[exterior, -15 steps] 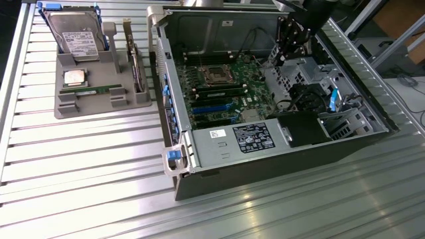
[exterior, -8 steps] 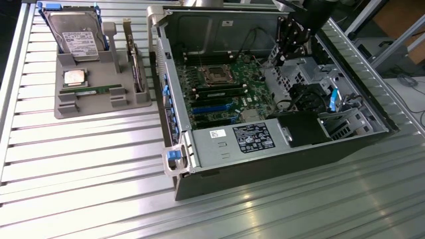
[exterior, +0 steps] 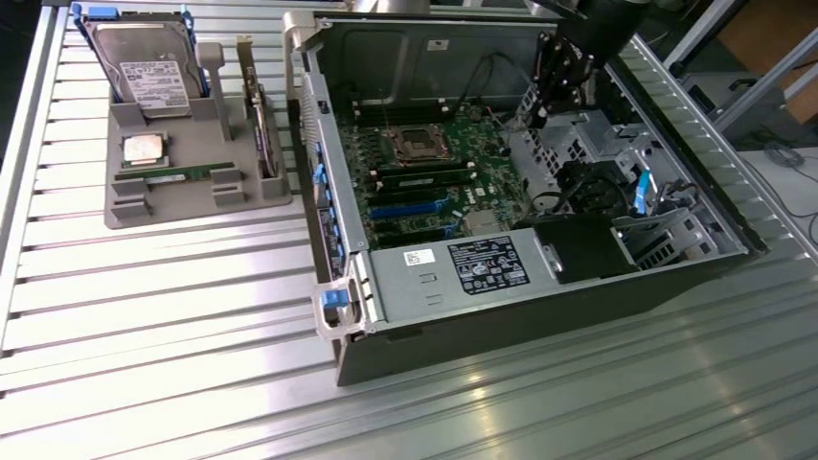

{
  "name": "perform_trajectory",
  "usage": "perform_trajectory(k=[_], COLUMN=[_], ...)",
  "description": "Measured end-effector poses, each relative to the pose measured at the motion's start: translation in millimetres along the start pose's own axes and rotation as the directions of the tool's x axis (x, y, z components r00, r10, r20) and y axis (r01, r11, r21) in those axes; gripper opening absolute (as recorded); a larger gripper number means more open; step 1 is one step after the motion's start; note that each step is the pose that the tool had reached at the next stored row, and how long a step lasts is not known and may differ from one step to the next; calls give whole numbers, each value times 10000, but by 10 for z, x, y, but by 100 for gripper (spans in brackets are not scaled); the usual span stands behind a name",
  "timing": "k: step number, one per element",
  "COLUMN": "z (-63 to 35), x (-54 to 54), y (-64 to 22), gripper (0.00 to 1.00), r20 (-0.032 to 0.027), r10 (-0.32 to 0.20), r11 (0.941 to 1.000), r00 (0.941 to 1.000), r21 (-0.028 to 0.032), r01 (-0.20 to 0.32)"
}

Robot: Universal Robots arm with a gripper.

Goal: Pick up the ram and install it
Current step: 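Press down the ram until it locks into place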

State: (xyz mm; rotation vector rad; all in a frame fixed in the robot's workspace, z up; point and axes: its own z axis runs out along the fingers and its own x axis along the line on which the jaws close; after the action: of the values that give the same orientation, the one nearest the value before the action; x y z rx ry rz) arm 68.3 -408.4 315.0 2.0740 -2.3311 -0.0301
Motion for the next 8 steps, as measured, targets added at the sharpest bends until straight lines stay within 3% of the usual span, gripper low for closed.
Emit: perform_trajectory(k=[5, 8], z=[4, 7], x=[0, 0], y=[0, 0], gripper=[10, 10], r20=[26, 41], r10=[877, 1385], r11=[9961, 9904], r00=[9961, 9904], r21=[-4, -8], r01=[-877, -1385])
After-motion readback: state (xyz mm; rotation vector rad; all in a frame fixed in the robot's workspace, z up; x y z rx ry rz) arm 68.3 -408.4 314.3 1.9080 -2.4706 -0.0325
